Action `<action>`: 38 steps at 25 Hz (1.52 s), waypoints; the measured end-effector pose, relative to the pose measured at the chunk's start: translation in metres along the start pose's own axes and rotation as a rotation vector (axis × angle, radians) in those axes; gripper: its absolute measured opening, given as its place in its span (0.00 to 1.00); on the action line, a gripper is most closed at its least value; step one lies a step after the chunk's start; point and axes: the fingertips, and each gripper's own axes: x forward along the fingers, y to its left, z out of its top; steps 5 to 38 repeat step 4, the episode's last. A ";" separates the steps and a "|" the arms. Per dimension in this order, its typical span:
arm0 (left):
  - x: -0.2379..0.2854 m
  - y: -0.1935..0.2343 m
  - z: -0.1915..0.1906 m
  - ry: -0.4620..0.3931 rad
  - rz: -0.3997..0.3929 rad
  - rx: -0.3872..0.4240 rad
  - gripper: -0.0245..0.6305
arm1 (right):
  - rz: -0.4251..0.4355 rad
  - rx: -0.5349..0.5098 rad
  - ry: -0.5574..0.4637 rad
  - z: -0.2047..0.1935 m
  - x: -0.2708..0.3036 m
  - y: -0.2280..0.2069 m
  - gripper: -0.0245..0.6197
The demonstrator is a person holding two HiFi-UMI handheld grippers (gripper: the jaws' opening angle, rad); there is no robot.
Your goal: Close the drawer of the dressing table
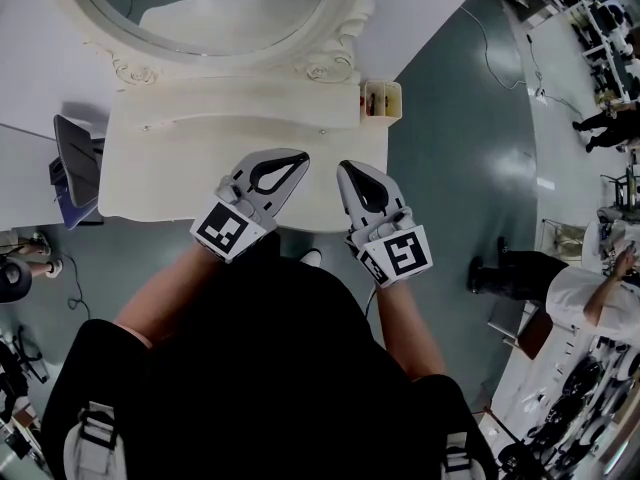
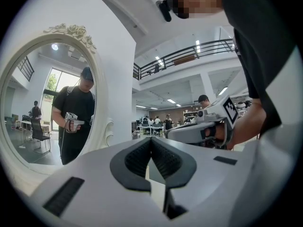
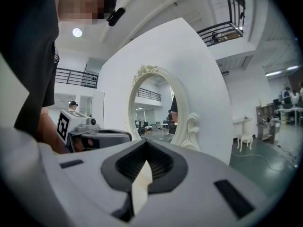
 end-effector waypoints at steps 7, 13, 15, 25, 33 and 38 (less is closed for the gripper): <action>0.001 0.002 -0.001 -0.002 0.000 0.000 0.03 | 0.002 0.001 0.003 -0.002 0.002 -0.001 0.04; 0.001 0.002 -0.001 -0.002 0.000 0.000 0.03 | 0.002 0.001 0.003 -0.002 0.002 -0.001 0.04; 0.001 0.002 -0.001 -0.002 0.000 0.000 0.03 | 0.002 0.001 0.003 -0.002 0.002 -0.001 0.04; 0.001 0.002 -0.001 -0.002 0.000 0.000 0.03 | 0.002 0.001 0.003 -0.002 0.002 -0.001 0.04; 0.001 0.002 -0.001 -0.002 0.000 0.000 0.03 | 0.002 0.001 0.003 -0.002 0.002 -0.001 0.04; 0.001 0.002 -0.001 -0.002 0.000 0.000 0.03 | 0.002 0.001 0.003 -0.002 0.002 -0.001 0.04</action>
